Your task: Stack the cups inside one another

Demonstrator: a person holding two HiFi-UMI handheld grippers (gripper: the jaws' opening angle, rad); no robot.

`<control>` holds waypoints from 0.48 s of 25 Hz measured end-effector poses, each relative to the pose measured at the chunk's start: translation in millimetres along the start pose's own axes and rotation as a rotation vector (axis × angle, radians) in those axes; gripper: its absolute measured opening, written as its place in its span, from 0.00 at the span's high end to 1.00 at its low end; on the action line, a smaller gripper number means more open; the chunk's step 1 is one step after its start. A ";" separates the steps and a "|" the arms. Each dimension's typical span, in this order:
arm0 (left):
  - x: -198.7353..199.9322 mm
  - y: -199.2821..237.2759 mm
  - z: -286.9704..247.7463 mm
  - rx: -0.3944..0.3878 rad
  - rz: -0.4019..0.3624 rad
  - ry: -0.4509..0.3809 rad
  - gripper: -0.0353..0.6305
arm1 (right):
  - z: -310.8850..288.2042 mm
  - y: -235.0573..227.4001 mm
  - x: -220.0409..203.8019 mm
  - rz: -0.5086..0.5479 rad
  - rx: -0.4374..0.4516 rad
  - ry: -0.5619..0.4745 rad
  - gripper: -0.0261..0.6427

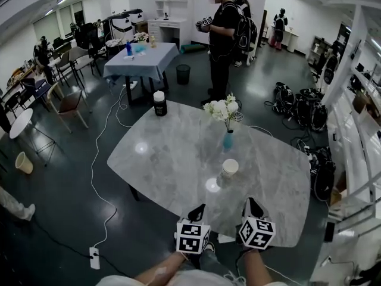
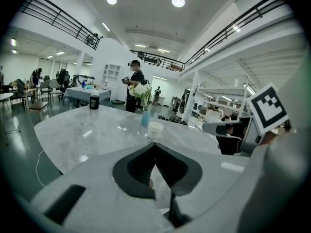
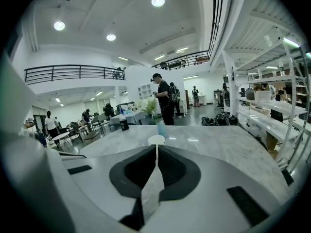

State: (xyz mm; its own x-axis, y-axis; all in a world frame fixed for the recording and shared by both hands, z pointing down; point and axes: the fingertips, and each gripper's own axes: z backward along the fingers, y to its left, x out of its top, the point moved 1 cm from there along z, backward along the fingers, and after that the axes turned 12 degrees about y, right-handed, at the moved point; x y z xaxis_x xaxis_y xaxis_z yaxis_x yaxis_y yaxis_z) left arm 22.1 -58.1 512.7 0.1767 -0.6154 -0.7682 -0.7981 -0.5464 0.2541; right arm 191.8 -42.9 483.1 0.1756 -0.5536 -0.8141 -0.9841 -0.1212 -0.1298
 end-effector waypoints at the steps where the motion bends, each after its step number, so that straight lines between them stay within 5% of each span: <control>1: -2.8 -3.4 2.1 -0.007 -0.003 0.001 0.95 | 8.5 -0.3 -3.6 -0.003 -0.005 -0.003 0.93; 12: -25.6 -34.2 20.4 -0.030 -0.011 0.000 0.95 | 51.5 -2.8 -30.7 0.006 0.017 -0.011 0.93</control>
State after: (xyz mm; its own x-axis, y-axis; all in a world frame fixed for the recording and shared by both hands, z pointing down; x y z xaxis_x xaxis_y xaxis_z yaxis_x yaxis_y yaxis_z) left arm 33.1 -12.1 511.7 0.1853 -0.6096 -0.7707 -0.7785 -0.5697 0.2634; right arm 187.8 16.9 479.3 0.1697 -0.5453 -0.8209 -0.9854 -0.1038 -0.1348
